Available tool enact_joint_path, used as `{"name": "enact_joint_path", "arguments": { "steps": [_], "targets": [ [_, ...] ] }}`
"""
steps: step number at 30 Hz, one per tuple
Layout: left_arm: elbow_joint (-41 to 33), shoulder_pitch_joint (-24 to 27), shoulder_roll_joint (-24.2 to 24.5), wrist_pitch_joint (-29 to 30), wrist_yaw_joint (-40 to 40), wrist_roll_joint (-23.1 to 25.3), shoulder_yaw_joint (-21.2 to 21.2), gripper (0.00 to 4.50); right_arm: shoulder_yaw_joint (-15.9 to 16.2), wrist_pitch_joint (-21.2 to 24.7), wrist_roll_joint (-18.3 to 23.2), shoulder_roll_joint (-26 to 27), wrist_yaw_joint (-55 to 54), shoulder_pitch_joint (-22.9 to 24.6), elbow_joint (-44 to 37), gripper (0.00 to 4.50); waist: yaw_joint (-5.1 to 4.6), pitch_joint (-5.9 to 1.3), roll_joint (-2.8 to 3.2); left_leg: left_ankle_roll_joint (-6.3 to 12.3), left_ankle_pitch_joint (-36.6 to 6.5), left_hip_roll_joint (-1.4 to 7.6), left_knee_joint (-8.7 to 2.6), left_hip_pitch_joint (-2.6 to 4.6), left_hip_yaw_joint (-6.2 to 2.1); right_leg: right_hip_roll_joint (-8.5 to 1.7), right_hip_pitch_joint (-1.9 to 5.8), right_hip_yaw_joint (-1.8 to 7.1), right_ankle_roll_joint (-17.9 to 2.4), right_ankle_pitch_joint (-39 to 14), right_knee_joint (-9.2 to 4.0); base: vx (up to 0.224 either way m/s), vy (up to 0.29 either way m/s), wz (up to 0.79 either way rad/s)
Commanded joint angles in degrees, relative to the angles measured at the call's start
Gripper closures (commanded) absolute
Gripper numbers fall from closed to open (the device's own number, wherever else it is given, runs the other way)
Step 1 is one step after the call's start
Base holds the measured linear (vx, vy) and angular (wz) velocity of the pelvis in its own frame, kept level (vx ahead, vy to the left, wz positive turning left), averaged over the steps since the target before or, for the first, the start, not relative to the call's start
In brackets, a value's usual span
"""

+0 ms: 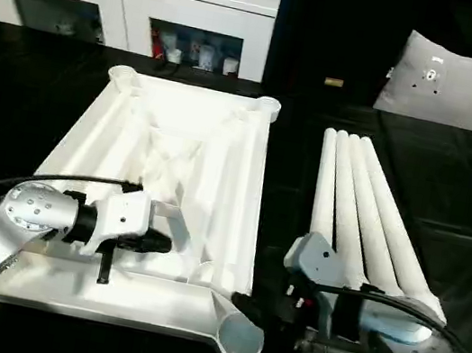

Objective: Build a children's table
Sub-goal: Move table base

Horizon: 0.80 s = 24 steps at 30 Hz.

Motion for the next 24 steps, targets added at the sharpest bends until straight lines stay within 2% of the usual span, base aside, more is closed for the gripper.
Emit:
{"name": "enact_joint_path", "arguments": {
  "steps": [1,9,13,14,15,17,18,19,21,23,24],
  "targets": [
    [-2.5,0.5,0.6,1.5,-1.5,-1.8,0.7,3.99,0.3,0.1,-0.3,-0.3,-0.4,0.1,-1.0,0.0,0.04,-2.67,0.04,2.4,-8.4,4.21,-4.62,1.24,-1.21,-4.28,1.2,1.2,-15.1,6.1,-3.71,0.0,0.0,0.0],
    [-7.0,2.6,2.4,5.0,-5.1,-3.9,-0.4,3.31,0.5,0.5,0.2,-0.4,0.2,0.7,-2.1,0.0,-0.12,-2.4,0.07,1.69,-11.3,4.24,-4.94,1.39,-1.14,-4.19,0.94,1.36,-14.5,2.0,-4.13,0.0,0.0,0.0],
    [-7.3,2.7,3.1,5.0,-5.1,-2.3,-1.6,3.03,0.9,0.9,0.7,-0.9,0.9,1.4,-3.2,0.0,-0.06,-2.43,0.21,1.74,-11.0,4.26,-4.93,1.36,-1.18,-4.1,0.95,1.4,-13.9,3.2,-4.13,0.0,0.0,0.0],
    [-6.9,2.7,3.1,4.9,-4.9,-1.7,-1.8,2.9,1.1,1.1,0.6,-1.0,0.8,1.6,-3.5,0.0,-0.04,-2.47,0.55,1.63,-10.9,4.27,-4.93,1.39,-1.27,-4.15,0.94,1.35,-13.9,3.5,-4.04,0.0,0.0,0.0],
    [-6.8,2.6,3.1,5.0,-5.0,-1.6,-1.8,2.83,1.1,1.2,0.7,-1.0,0.8,1.6,-3.6,0.0,-0.15,-2.41,0.33,1.51,-11.2,4.2,-4.97,1.32,-1.23,-4.08,0.98,1.34,-13.8,3.2,-4.13,0.0,0.0,0.0],
    [-6.5,2.6,3.1,4.8,-4.6,-1.1,-1.9,2.67,1.2,1.1,0.6,-1.0,0.7,1.8,-3.7,0.0,-0.17,-2.38,0.39,1.28,-11.9,4.2,-5.02,1.37,-1.24,-4.14,0.97,1.37,-13.9,2.3,-4.19,0.0,0.0,0.0],
    [-6.3,2.5,3.2,4.4,-4.5,-0.5,-2.2,2.57,1.2,1.1,0.6,-1.0,0.7,2.0,-3.9,0.0,-0.12,-2.4,0.71,1.15,-12.0,4.22,-5.02,1.38,-1.28,-4.17,0.94,1.39,-13.8,2.0,-4.24,0.0,0.0,0.0],
    [-6.1,2.5,3.2,4.2,-4.4,-0.2,-2.3,2.5,1.2,1.1,0.5,-1.0,0.7,2.0,-3.9,0.0,-0.17,-2.39,0.54,1.12,-12.0,4.22,-5.01,1.37,-1.25,-4.18,0.98,1.41,-13.7,2.0,-4.28,0.0,0.0,0.0],
    [-5.1,2.2,3.3,3.8,-4.4,0.5,-3.0,2.34,1.2,1.3,0.3,-1.0,0.5,2.1,-4.1,0.0,-0.14,-2.46,0.71,1.14,-12.1,4.19,-4.99,1.4,-1.29,-4.16,0.95,1.41,-13.6,2.0,-4.26,0.0,0.0,0.0],
    [-4.5,2.2,3.4,3.8,-4.7,0.6,-3.4,2.34,1.2,1.3,0.3,-0.9,0.3,2.1,-4.0,0.0,-0.17,-2.43,0.87,1.1,-12.3,4.11,-4.99,1.36,-1.28,-4.13,0.89,1.42,-13.5,1.6,-4.29,0.0,0.0,0.0],
    [-4.1,2.3,3.5,3.9,-5.2,0.7,-3.7,2.56,1.4,1.3,0.1,-0.9,0.2,2.2,-4.0,0.0,-0.18,-2.45,0.78,1.11,-12.7,4.11,-5.01,1.38,-1.25,-4.15,0.89,1.44,-13.4,0.8,-4.39,0.0,0.0,0.0]
  ]
}}
